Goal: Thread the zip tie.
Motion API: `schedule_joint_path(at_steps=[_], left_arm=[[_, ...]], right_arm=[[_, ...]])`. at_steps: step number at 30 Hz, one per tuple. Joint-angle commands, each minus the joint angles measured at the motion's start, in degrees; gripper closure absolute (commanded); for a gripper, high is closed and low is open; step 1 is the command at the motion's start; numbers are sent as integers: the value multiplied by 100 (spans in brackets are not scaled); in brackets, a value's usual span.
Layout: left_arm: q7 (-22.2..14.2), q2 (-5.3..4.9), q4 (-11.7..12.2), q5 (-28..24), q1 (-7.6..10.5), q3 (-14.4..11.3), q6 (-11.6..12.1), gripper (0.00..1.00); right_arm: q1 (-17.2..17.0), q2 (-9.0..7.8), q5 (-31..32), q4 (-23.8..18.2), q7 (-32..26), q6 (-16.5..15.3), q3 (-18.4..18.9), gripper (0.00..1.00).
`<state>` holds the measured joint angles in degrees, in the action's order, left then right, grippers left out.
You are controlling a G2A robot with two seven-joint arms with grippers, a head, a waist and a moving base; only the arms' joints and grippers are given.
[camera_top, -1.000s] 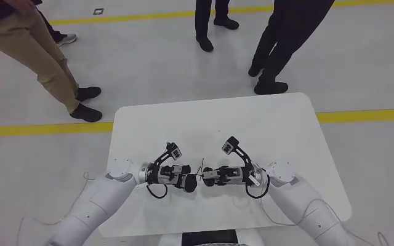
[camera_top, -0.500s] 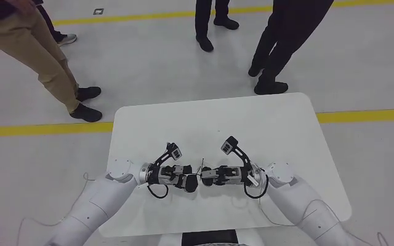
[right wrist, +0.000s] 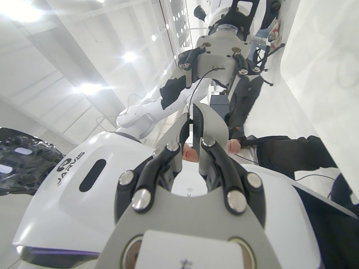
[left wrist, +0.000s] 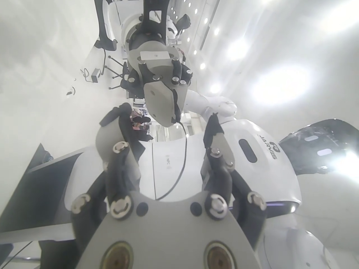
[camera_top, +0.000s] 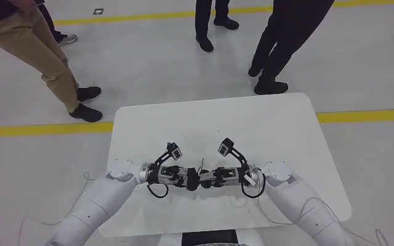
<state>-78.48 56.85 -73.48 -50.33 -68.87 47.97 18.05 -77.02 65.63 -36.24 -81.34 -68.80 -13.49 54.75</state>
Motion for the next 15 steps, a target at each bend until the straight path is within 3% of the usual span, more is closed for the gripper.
schedule_joint_path(at_steps=[1,15], left_arm=[[23,-1,7,20,-4,11,2,56],[147,-7,-5,191,-24,42,-73,75]], right_arm=[[4,-8,28,24,14,11,22,100],[-68,-88,433,-85,114,140,148,100]])
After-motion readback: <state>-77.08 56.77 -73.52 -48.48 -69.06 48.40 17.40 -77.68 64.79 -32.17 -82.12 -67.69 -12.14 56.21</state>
